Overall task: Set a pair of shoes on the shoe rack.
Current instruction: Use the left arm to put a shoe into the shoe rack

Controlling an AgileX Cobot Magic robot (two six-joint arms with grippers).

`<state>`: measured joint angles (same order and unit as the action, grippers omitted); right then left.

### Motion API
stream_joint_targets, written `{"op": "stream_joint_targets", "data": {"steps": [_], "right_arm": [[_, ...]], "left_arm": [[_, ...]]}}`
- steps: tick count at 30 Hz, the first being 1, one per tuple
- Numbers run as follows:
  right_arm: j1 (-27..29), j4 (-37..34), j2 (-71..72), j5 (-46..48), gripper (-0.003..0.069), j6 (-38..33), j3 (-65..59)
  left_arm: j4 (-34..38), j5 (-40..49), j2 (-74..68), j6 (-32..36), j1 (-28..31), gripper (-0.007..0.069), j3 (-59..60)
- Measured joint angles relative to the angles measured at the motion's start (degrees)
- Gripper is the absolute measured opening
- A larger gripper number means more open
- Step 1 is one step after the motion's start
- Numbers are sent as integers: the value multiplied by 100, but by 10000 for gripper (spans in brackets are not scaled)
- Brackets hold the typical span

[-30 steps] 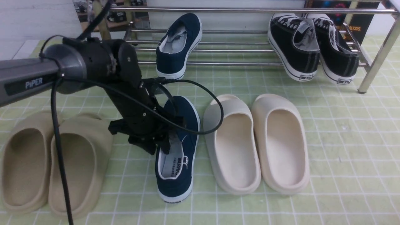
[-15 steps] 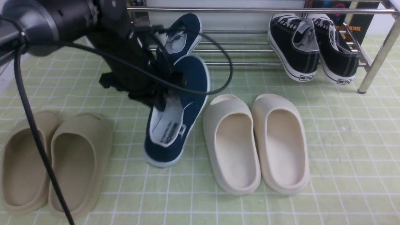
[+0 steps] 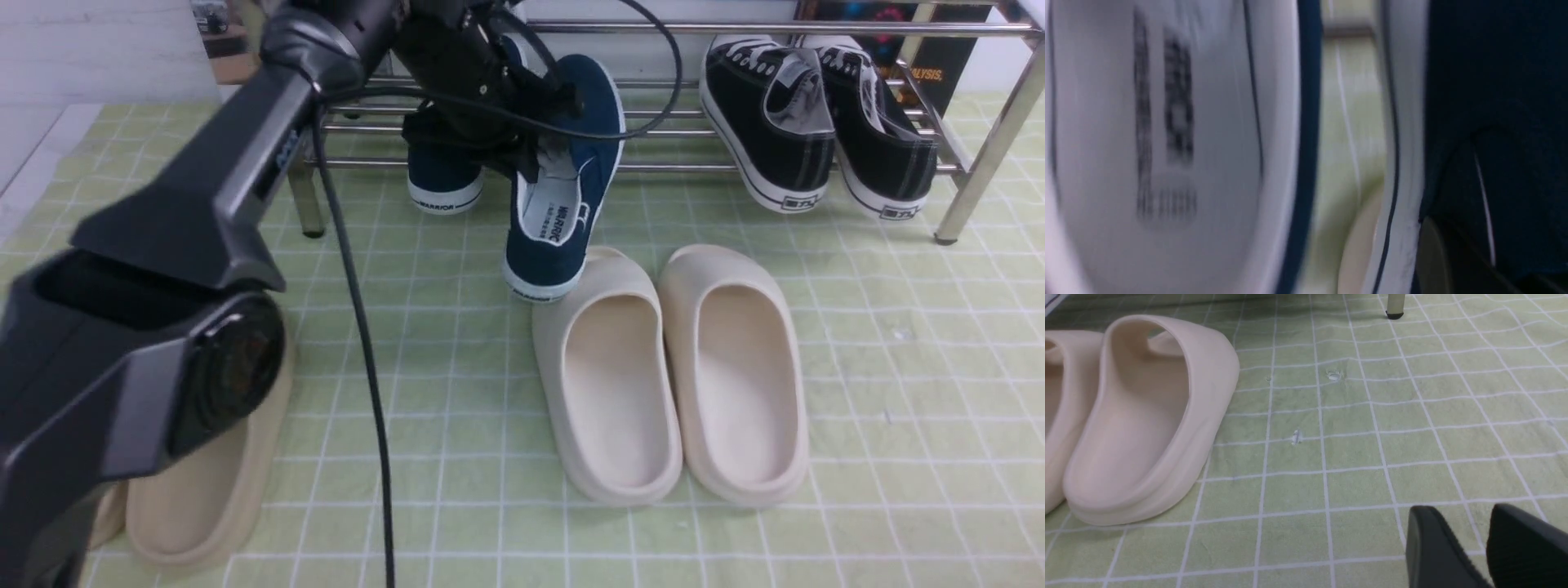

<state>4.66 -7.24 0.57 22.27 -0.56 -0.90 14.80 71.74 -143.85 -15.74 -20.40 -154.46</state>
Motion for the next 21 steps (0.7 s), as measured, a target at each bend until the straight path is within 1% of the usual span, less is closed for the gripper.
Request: {"op": "stream_joint_targets", "data": {"steps": [4,7,11,13,15,18,19,21], "right_arm": [[0,0,0,0,239,0,0],[0,0,0,0,239,0,0],[0,0,0,0,239,0,0],[0,0,0,0,239,0,0],[0,0,0,0,239,0,0],[0,0,0,0,239,0,0],[0,0,0,0,239,0,0],[0,0,0,0,239,0,0]], "left_arm": [[-118,0,-508,-199,6,-3,-856],[-181,-92,-591,-235,6,-3,-963],[-241,-657,-653,-226,6,-3,-976],[-255,-1047,-696,-39,6,-3,-978],[-255,-1081,-701,15,6,-1,-978],[-248,-1086,-701,170,6,32,-978],[-248,-1101,-701,196,6,84,-978],[-248,-1187,-701,203,6,160,-988]]}}
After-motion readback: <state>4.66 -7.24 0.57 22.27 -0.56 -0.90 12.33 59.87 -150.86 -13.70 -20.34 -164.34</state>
